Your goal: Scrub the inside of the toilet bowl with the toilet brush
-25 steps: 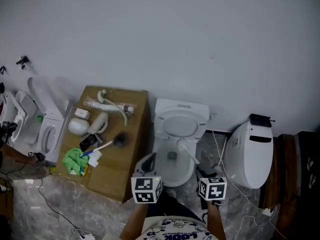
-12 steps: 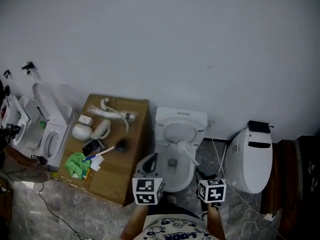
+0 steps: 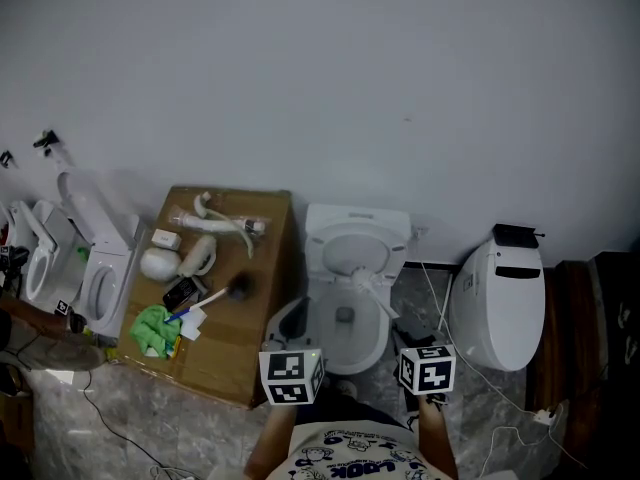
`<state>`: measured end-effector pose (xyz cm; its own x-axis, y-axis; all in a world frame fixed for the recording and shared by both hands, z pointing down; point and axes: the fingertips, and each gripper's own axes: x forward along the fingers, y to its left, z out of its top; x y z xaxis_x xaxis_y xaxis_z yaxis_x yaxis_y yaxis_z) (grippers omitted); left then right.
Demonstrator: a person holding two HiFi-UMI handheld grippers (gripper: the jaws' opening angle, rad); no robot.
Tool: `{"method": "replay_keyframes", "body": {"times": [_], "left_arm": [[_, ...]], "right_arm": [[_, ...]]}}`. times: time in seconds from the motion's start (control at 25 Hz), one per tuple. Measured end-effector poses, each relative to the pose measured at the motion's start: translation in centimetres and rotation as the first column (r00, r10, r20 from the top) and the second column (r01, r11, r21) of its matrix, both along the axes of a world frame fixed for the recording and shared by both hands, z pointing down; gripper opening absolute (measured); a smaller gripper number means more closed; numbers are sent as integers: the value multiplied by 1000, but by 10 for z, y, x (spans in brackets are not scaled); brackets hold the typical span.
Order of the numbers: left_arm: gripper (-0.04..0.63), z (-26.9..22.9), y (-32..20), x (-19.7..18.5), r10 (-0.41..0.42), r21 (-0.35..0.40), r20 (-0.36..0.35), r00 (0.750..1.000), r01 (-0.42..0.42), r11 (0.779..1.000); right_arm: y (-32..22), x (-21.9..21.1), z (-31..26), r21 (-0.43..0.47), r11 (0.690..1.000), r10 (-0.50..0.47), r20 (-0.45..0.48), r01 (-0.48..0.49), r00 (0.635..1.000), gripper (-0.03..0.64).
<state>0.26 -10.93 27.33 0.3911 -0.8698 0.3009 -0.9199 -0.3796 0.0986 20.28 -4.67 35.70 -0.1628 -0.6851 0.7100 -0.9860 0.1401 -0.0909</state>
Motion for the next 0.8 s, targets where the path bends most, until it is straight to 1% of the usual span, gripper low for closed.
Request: {"method": "replay_keyframes", "body": {"times": [0.8], "left_arm": [[2,0,-7,-8,-16,-7,10,1000,16,1000]], "right_arm": [[-18,-7,-7,-6,1000,-23,-21,23,1000,163]]}}
